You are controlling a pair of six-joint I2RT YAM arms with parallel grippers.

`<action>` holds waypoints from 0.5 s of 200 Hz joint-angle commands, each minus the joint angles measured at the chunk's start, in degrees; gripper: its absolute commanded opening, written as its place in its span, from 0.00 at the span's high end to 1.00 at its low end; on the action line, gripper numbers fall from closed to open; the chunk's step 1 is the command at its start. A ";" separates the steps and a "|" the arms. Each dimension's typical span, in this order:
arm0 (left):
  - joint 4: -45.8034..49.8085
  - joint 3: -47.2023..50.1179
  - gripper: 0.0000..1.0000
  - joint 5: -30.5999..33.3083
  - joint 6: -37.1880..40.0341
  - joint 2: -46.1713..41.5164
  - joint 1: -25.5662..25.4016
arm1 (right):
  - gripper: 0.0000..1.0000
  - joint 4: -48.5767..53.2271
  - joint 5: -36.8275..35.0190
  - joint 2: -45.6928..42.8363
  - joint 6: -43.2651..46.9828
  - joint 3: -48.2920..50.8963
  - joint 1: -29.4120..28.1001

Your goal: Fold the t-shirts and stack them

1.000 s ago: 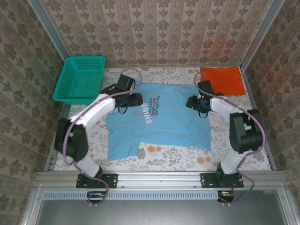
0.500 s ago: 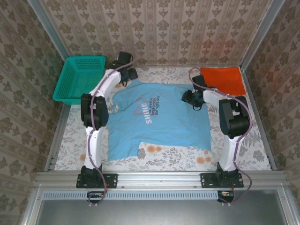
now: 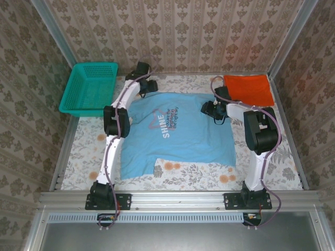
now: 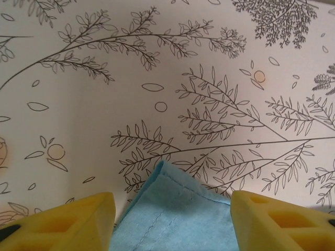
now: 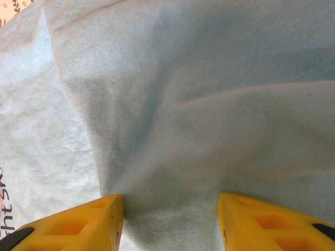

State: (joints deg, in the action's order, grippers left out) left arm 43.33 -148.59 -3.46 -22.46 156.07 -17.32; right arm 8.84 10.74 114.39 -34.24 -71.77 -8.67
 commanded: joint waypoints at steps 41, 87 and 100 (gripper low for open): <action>-0.08 -2.35 0.51 -2.33 3.76 2.84 -0.65 | 0.48 -1.02 1.73 -0.58 -1.11 1.45 -0.39; 0.09 -3.02 0.66 -2.25 4.17 3.90 -1.31 | 0.48 0.29 0.95 -1.33 -1.22 1.54 0.11; 0.17 -2.99 0.76 -1.90 4.27 3.76 -1.32 | 0.48 0.34 0.99 -1.80 -1.66 1.96 0.64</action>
State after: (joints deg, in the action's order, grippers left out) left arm 42.61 -150.10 -4.78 -19.33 157.97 -18.33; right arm 7.86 11.20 114.39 -34.81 -71.46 -8.60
